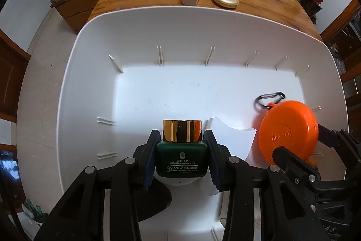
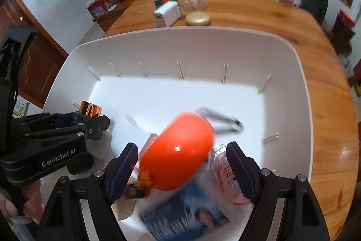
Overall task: Organize rigid objects
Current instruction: 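Carry green jar and orange case into the white tray and release both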
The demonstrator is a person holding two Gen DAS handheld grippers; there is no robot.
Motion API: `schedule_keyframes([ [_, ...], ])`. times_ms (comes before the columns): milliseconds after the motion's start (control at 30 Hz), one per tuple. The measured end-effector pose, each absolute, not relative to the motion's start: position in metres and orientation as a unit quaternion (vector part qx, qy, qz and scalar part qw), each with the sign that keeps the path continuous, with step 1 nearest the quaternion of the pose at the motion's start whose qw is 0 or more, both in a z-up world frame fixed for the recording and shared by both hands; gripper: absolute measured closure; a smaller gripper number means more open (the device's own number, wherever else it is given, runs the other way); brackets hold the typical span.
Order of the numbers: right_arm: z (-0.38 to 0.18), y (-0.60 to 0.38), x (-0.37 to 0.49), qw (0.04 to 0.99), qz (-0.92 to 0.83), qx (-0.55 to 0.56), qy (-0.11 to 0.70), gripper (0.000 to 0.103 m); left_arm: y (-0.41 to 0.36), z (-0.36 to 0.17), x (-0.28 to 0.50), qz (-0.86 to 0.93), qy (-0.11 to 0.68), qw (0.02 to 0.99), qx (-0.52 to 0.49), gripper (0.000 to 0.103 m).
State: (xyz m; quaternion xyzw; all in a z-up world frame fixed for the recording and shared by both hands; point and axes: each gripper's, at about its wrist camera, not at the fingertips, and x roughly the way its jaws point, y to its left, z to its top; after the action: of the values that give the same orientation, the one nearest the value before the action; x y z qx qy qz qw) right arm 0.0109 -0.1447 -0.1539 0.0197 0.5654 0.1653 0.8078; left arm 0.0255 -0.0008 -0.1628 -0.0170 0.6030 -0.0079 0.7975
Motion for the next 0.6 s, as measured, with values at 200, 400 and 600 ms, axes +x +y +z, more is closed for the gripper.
schedule_keyframes([
  [200,-0.160,-0.150,0.013,0.794,0.171,0.042,0.583,0.022,-0.003,-0.159,0.027,-0.002,0.597,0.802,-0.016,0.057],
  [400,-0.163,-0.152,0.015,0.784,0.176,0.059,0.592,0.022,-0.005,-0.147,0.026,0.002,0.577,0.816,-0.015,0.025],
  [600,-0.166,-0.153,0.016,0.778,0.177,0.065,0.600,0.022,-0.008,-0.146,0.026,0.003,0.577,0.817,-0.009,0.025],
])
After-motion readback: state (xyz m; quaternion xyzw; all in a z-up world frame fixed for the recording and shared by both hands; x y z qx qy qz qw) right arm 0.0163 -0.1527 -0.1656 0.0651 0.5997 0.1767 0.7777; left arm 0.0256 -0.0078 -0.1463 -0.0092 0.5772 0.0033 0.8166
